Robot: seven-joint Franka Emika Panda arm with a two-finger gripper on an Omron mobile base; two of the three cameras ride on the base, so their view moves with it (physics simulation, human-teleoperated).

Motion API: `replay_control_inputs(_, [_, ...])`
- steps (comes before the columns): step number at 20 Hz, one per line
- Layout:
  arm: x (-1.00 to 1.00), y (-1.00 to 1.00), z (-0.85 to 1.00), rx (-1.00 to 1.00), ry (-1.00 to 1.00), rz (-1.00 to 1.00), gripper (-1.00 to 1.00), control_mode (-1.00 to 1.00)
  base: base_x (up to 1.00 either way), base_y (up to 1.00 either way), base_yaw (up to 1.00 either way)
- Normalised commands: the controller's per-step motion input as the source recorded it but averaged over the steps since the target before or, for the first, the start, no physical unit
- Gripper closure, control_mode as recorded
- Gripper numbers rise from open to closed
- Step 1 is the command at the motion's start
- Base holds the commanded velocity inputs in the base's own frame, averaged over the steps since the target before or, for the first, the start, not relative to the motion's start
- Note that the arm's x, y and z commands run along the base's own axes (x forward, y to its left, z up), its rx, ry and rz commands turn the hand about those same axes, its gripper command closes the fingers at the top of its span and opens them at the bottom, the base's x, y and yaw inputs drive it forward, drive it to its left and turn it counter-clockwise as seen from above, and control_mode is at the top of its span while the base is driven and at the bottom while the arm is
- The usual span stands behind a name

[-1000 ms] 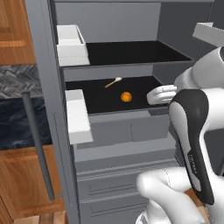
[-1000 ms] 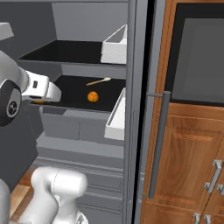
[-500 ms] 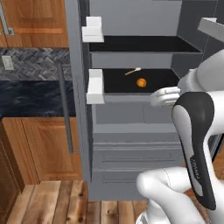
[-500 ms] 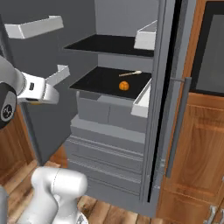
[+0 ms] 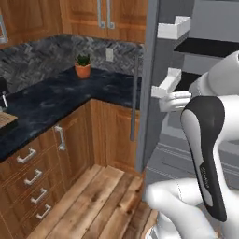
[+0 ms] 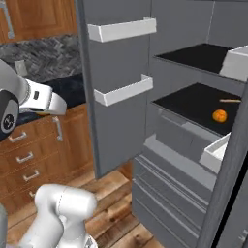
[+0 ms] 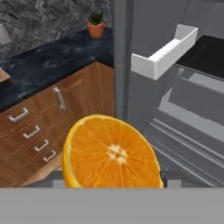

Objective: Pick the two oranges from the fridge and place them on the plate next to the blender to make a fruit smoothie.

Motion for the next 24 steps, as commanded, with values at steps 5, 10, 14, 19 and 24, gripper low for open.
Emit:
replay_control_inputs(5, [0.0,0.0,0.0,0.0,0.0,0.0,1.0,1.0,-0.15,0.0,1.0])
replay_control_inputs(10, [0.0,0.0,0.0,0.0,0.0,0.0,1.0,1.0,-0.01,0.0,1.0])
replay_control_inputs(14, [0.0,0.0,0.0,0.0,0.0,0.0,1.0,1.0,-0.01,0.0,1.0])
replay_control_inputs(19, [0.0,0.0,0.0,0.0,0.0,0.0,1.0,1.0,-0.08,0.0,1.0])
replay_control_inputs(24, [0.0,0.0,0.0,0.0,0.0,0.0,1.0,1.0,-0.02,0.0,1.0])
